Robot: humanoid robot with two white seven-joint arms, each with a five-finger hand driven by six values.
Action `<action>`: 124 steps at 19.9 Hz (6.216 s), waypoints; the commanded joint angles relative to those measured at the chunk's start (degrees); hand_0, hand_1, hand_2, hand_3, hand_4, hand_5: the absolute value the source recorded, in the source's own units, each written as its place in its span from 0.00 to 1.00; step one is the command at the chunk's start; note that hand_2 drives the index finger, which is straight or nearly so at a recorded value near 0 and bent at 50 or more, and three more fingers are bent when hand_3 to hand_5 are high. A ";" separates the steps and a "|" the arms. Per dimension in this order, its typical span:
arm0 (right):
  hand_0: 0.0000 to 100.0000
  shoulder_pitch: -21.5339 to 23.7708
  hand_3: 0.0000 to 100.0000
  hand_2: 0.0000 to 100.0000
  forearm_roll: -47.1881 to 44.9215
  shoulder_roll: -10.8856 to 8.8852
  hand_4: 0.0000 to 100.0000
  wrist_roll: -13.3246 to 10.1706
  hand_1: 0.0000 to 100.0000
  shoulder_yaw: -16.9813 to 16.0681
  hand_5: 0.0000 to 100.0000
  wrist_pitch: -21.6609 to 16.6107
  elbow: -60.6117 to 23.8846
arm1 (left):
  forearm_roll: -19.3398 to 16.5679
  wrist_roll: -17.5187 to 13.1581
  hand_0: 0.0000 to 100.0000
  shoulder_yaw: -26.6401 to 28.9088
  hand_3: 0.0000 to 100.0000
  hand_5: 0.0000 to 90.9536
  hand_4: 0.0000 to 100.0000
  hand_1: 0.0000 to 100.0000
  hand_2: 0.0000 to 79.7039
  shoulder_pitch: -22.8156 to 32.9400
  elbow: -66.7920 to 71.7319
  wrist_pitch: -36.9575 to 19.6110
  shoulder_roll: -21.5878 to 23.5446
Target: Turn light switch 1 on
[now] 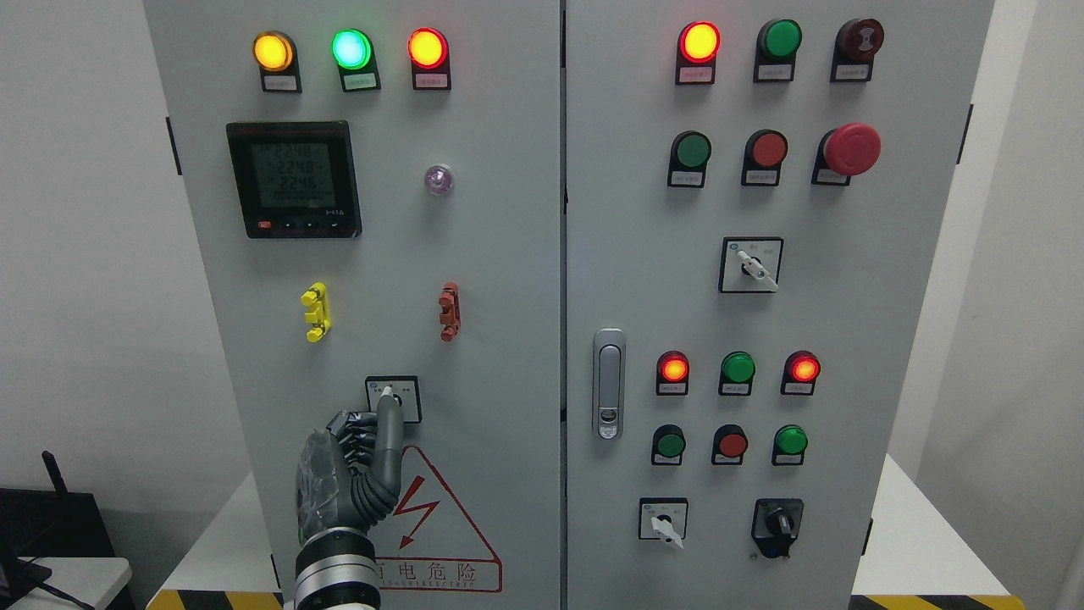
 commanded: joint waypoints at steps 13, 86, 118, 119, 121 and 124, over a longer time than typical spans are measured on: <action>0.12 0.04 0.00 0.00 -1.40 0.02 0.00 -0.04 0.39 0.97 0.00 -0.04 0.00 | 1.14 -0.08 0.71 -0.01 0.83 0.97 0.87 0.13 0.55 -0.48 0.13 -0.16 -0.01; 0.12 0.03 0.00 0.00 -1.40 0.02 0.00 -0.04 0.39 0.97 0.00 -0.04 0.00 | 1.85 -2.36 0.22 0.69 0.91 0.97 0.90 0.02 0.59 9.09 -5.22 -8.94 0.52; 0.12 0.03 0.00 0.00 -1.40 0.02 0.00 -0.04 0.39 0.97 0.00 -0.04 0.00 | 15.74 -38.75 0.00 47.45 0.48 0.44 0.54 0.00 0.14 40.74 29.91 -63.43 4.21; 0.12 -0.05 0.00 0.00 -1.40 -0.07 0.00 -0.04 0.39 0.97 0.00 -0.04 0.00 | 15.74 -38.84 0.00 47.80 0.48 0.43 0.54 0.00 0.14 41.18 31.41 -63.61 4.38; 0.12 -0.05 0.00 0.00 -1.40 0.02 0.00 -0.04 0.39 0.97 0.00 -0.04 0.00 | 15.74 -39.01 0.01 49.11 0.46 0.41 0.51 0.00 0.17 42.50 35.62 -64.40 4.82; 0.12 -0.05 0.00 0.00 -1.40 0.02 0.00 -0.04 0.39 0.97 0.00 -0.04 0.00 | 15.74 -38.92 0.07 51.31 0.37 0.37 0.43 0.00 0.14 43.12 43.62 -64.58 4.91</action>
